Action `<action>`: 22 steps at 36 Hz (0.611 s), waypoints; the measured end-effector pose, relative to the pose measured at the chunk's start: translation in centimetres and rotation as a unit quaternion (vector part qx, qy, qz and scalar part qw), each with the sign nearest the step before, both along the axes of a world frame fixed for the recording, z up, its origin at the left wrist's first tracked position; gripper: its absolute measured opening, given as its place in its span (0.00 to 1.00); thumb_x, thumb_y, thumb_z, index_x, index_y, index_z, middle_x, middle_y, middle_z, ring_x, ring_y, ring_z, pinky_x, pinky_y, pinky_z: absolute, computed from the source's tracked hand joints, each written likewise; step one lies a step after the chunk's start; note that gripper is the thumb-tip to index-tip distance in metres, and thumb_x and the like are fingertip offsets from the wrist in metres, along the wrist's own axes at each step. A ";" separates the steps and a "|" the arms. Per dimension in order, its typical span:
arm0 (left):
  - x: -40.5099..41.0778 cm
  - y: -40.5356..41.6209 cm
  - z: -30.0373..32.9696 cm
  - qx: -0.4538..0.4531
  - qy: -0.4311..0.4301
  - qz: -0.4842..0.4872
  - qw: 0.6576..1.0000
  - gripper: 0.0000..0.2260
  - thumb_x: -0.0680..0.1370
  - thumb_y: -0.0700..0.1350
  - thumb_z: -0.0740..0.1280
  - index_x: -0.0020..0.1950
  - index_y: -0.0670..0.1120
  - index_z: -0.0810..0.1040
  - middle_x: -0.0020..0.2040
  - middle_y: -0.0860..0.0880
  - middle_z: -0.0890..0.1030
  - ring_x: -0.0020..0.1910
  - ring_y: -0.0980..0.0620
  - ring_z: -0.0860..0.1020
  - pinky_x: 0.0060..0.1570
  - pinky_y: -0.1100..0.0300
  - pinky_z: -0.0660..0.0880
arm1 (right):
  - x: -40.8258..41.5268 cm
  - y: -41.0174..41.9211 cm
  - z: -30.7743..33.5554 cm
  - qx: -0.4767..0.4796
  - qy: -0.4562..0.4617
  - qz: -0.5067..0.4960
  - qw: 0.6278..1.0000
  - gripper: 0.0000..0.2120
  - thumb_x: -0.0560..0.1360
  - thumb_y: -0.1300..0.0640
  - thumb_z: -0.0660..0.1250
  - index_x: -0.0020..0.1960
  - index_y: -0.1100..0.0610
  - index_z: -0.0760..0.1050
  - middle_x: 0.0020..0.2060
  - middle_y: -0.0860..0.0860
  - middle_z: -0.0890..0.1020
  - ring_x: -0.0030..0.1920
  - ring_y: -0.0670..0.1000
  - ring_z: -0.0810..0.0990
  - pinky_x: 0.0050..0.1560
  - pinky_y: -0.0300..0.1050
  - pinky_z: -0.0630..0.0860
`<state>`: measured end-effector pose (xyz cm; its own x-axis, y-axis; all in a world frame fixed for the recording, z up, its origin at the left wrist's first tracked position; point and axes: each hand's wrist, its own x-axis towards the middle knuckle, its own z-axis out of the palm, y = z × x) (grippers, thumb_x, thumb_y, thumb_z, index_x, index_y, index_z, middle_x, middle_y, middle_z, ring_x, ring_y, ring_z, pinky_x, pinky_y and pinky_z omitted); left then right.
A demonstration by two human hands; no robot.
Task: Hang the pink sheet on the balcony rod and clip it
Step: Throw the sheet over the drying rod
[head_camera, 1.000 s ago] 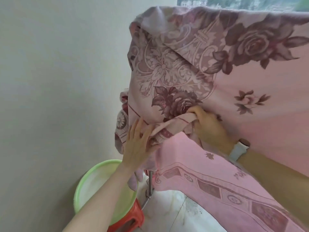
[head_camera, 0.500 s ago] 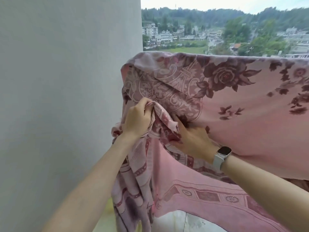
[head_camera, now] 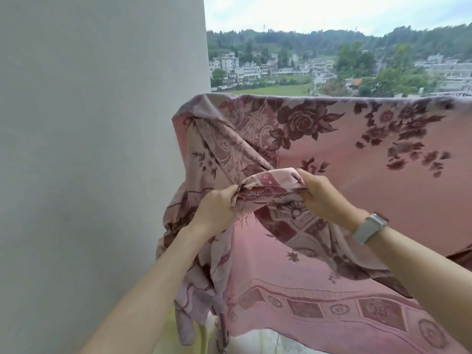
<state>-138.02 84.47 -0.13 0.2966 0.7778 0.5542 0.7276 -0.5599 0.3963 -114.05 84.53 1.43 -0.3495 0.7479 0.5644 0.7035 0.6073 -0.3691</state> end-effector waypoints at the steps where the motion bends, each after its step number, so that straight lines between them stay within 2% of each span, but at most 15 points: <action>1: 1.4 -0.6 0.6 0.005 -0.017 -0.005 1.000 0.16 0.71 0.46 0.57 0.53 0.40 0.76 0.42 0.40 0.82 0.42 0.38 0.79 0.41 0.47 0.75 | 1.4 -0.7 0.8 0.006 0.000 -0.001 1.000 0.08 0.73 0.70 0.58 0.51 0.65 0.70 0.41 0.58 0.81 0.40 0.59 0.79 0.40 0.59 0.76; 5: 8.3 -3.9 1.3 -0.013 -0.097 -0.069 0.993 0.12 0.76 0.38 0.61 0.58 0.39 0.75 0.49 0.42 0.82 0.48 0.43 0.79 0.49 0.51 0.75 | 7.6 -4.7 3.2 0.028 -0.005 -0.016 0.999 0.13 0.73 0.73 0.58 0.54 0.62 0.72 0.41 0.55 0.82 0.40 0.54 0.81 0.40 0.52 0.78; 7: 12.2 -6.4 0.1 -0.036 -0.093 -0.112 0.989 0.16 0.75 0.47 0.62 0.58 0.39 0.74 0.48 0.42 0.82 0.47 0.43 0.80 0.47 0.51 0.76 | 11.2 -7.1 3.0 0.018 -0.013 -0.032 0.999 0.12 0.73 0.73 0.59 0.54 0.63 0.72 0.42 0.55 0.82 0.40 0.54 0.81 0.40 0.53 0.78; 9: 15.1 -8.6 -1.4 -0.070 -0.099 -0.129 0.984 0.31 0.71 0.64 0.58 0.58 0.39 0.74 0.47 0.43 0.83 0.45 0.44 0.81 0.44 0.52 0.77 | 13.9 -9.3 1.8 0.007 -0.022 -0.040 0.999 0.09 0.73 0.72 0.59 0.51 0.63 0.71 0.40 0.55 0.82 0.39 0.55 0.81 0.38 0.56 0.78; 10: 16.1 -9.3 -2.3 -0.093 -0.105 -0.130 0.982 0.35 0.68 0.68 0.58 0.58 0.40 0.75 0.48 0.44 0.83 0.46 0.44 0.81 0.44 0.52 0.77 | 14.7 -10.2 0.9 0.006 -0.031 -0.039 0.999 0.09 0.73 0.72 0.60 0.50 0.62 0.71 0.39 0.56 0.82 0.37 0.56 0.80 0.36 0.57 0.77; 12: 16.9 -10.0 -4.0 -0.135 -0.105 -0.110 0.979 0.33 0.67 0.67 0.59 0.58 0.42 0.75 0.49 0.44 0.83 0.49 0.43 0.80 0.46 0.49 0.77 | 15.2 -11.5 -1.1 -0.007 -0.057 -0.026 0.998 0.09 0.72 0.71 0.61 0.50 0.61 0.70 0.39 0.57 0.82 0.37 0.58 0.80 0.34 0.58 0.77; 14: 16.6 -10.6 -5.6 -0.140 -0.066 -0.072 0.985 0.27 0.69 0.61 0.60 0.58 0.42 0.75 0.48 0.42 0.83 0.48 0.40 0.80 0.44 0.47 0.76 | 14.8 -12.5 -2.9 -0.027 -0.061 -0.009 0.998 0.11 0.73 0.69 0.61 0.53 0.60 0.70 0.41 0.58 0.82 0.38 0.59 0.80 0.35 0.58 0.77; 16: 15.5 -11.5 -6.9 -0.137 -0.005 -0.031 0.990 0.19 0.73 0.50 0.64 0.62 0.43 0.72 0.47 0.38 0.82 0.47 0.37 0.79 0.42 0.47 0.75 | 13.9 -13.1 -4.6 -0.035 -0.060 -0.004 0.998 0.14 0.72 0.68 0.61 0.56 0.57 0.68 0.43 0.60 0.82 0.40 0.62 0.80 0.35 0.58 0.77; 17: 14.8 -11.9 -7.5 -0.135 0.033 -0.004 0.990 0.18 0.75 0.47 0.64 0.64 0.45 0.70 0.47 0.38 0.82 0.46 0.36 0.79 0.41 0.47 0.74 | 13.2 -13.3 -5.2 -0.041 -0.073 -0.007 0.996 0.16 0.72 0.68 0.61 0.58 0.56 0.67 0.44 0.61 0.82 0.41 0.62 0.80 0.36 0.58 0.77; 20: 11.9 -13.1 -8.8 -0.179 0.136 0.071 0.972 0.23 0.76 0.53 0.63 0.69 0.49 0.63 0.54 0.43 0.80 0.52 0.41 0.77 0.45 0.51 0.74 | 10.6 -13.5 -6.7 -0.072 -0.160 -0.003 0.985 0.19 0.75 0.61 0.61 0.65 0.55 0.64 0.55 0.57 0.78 0.48 0.61 0.79 0.44 0.59 0.76; 22: 9.9 -13.4 -9.5 -0.257 0.207 0.095 0.939 0.34 0.73 0.59 0.65 0.72 0.49 0.55 0.66 0.44 0.70 0.63 0.44 0.70 0.56 0.50 0.70 | 9.7 -13.2 -7.7 -0.123 -0.230 0.036 0.965 0.28 0.76 0.54 0.62 0.72 0.48 0.55 0.63 0.54 0.72 0.55 0.58 0.76 0.51 0.57 0.76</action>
